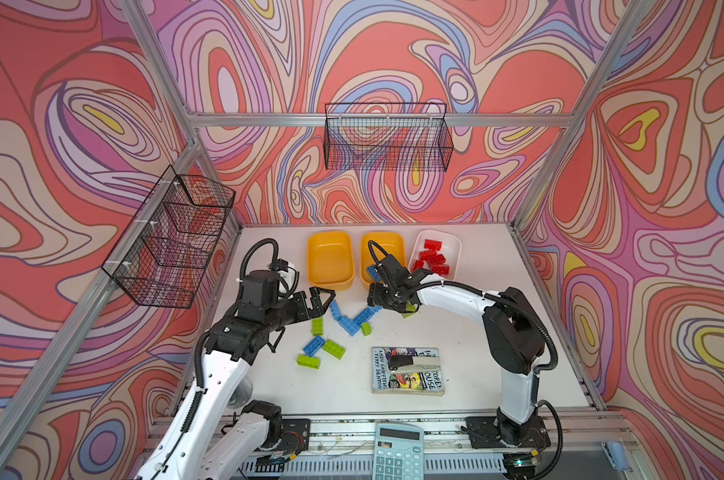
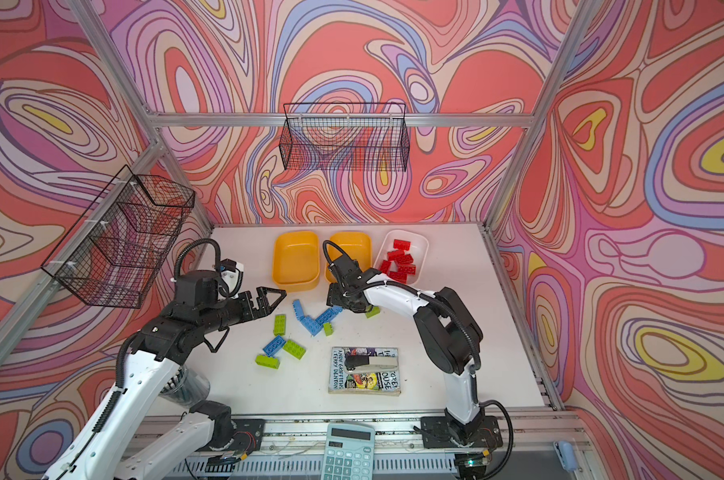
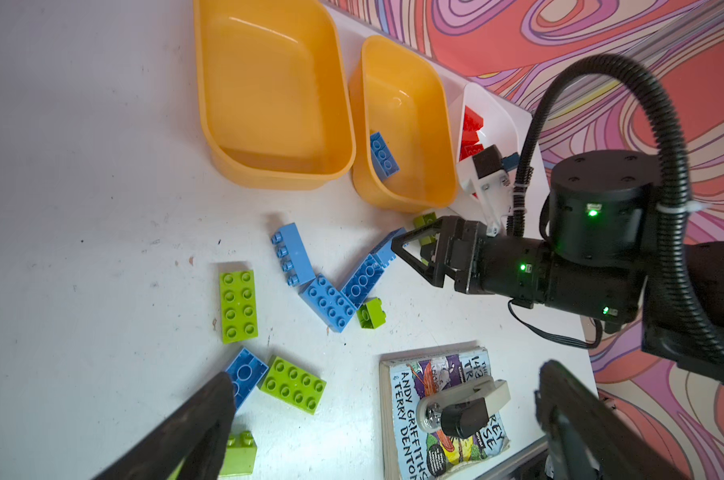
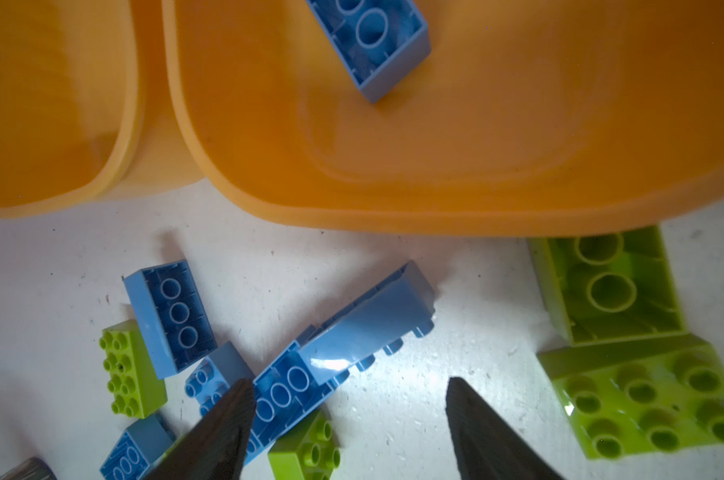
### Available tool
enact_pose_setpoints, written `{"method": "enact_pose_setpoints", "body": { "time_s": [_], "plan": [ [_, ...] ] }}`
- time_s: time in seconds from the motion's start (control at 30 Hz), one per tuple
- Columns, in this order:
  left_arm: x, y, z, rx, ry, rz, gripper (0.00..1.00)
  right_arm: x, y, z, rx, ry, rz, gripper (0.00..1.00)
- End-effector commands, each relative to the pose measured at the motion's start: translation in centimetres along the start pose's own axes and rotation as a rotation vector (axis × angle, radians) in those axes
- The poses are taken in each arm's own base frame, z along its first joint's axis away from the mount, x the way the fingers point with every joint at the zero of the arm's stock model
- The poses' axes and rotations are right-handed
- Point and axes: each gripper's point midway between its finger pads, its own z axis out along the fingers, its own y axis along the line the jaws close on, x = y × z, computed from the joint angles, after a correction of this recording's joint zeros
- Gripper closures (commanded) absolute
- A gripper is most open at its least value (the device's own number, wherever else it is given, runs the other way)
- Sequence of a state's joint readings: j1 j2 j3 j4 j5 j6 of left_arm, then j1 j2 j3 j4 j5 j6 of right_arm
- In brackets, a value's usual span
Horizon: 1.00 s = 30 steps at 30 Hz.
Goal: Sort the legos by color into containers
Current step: 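Lower the right gripper and grasp another blue brick beside the bins, then lift the blue brick into the yellow bin and open the right gripper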
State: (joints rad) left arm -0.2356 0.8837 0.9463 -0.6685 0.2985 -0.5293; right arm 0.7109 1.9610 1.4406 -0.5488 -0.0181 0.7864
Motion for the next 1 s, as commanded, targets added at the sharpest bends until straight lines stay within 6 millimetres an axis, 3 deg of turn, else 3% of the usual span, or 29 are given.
{"method": "enact_pose_setpoints", "body": {
  "time_s": [0.0, 0.37, 0.67, 0.77, 0.97],
  "plan": [
    [-1.0, -0.8, -0.4, 0.035, -0.044, 0.003, 0.0, -0.1, -0.2, 1.2, 0.038, -0.016, 0.062, 0.24],
    [-2.2, -2.2, 1.5, 0.079, 0.005, 0.072, 0.0, 0.1, -0.1, 3.8, 0.078, -0.001, 0.105, 0.32],
    [-6.1, -4.3, 4.0, 0.113, 0.005, 0.129, 0.0, 0.3, -1.2, 4.5, 0.142, 0.009, 0.1, 0.65],
    [-7.5, -5.0, 4.7, 0.119, 0.002, 0.151, 0.0, 0.2, -1.1, 4.0, 0.142, 0.019, 0.08, 0.73],
    [-10.5, -6.5, 6.0, 0.137, -0.018, 0.209, 0.0, -0.1, 0.0, 0.8, 0.113, 0.029, 0.031, 0.75]
  ]
}}
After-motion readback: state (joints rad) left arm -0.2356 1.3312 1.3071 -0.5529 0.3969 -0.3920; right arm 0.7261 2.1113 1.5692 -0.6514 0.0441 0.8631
